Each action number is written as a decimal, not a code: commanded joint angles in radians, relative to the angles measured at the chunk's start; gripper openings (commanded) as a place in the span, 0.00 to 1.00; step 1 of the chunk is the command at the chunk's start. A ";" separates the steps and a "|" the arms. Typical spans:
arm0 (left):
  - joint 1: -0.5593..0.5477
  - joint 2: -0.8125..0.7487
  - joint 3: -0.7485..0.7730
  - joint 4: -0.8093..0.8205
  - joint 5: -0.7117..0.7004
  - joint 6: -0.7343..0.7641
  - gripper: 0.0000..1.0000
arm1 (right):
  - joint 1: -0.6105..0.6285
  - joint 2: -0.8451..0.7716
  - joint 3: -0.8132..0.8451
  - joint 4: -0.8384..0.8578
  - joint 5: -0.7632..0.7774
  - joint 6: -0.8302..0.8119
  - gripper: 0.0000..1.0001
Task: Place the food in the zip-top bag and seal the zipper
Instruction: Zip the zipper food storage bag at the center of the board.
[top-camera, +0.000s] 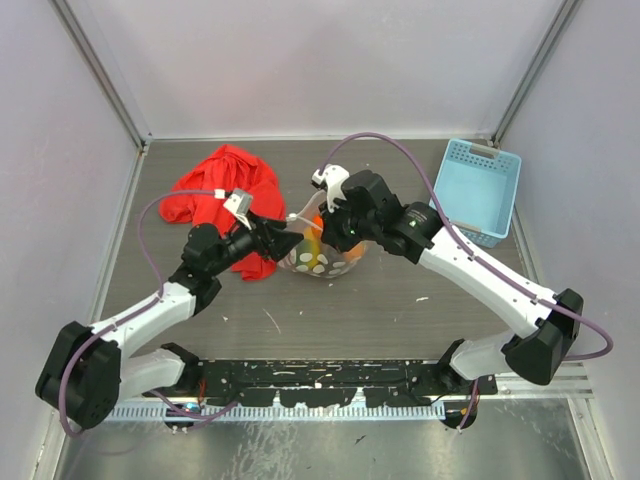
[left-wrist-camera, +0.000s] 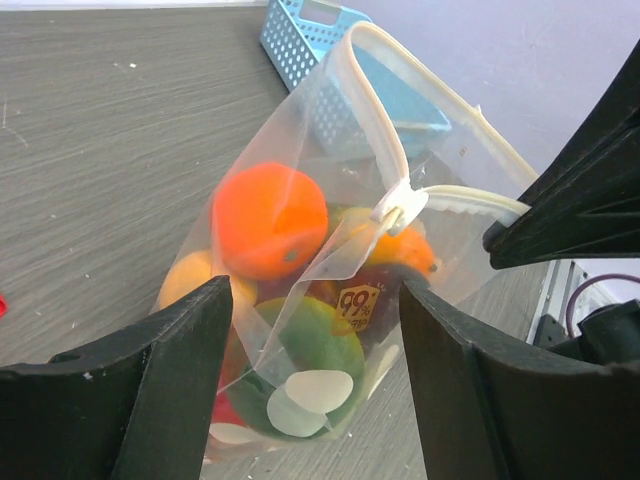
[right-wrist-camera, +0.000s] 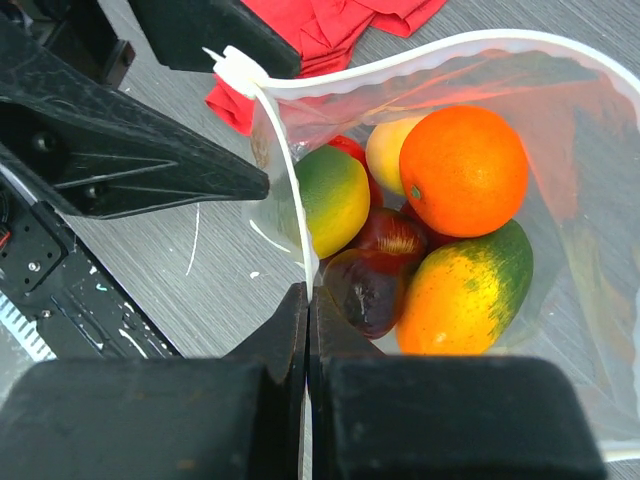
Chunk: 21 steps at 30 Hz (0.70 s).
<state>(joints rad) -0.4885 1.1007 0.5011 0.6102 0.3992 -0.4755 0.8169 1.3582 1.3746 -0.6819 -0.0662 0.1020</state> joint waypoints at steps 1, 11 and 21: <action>0.007 0.044 0.015 0.190 0.091 0.064 0.66 | 0.000 -0.054 0.006 0.029 -0.018 -0.023 0.01; 0.007 0.076 0.060 0.159 0.140 0.083 0.29 | 0.000 -0.058 -0.027 0.035 -0.011 -0.035 0.01; 0.007 0.001 0.059 0.062 0.139 0.079 0.00 | -0.001 -0.069 -0.029 0.042 0.010 -0.086 0.06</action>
<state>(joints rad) -0.4877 1.1587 0.5285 0.6590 0.5388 -0.4038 0.8169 1.3350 1.3350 -0.6823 -0.0593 0.0612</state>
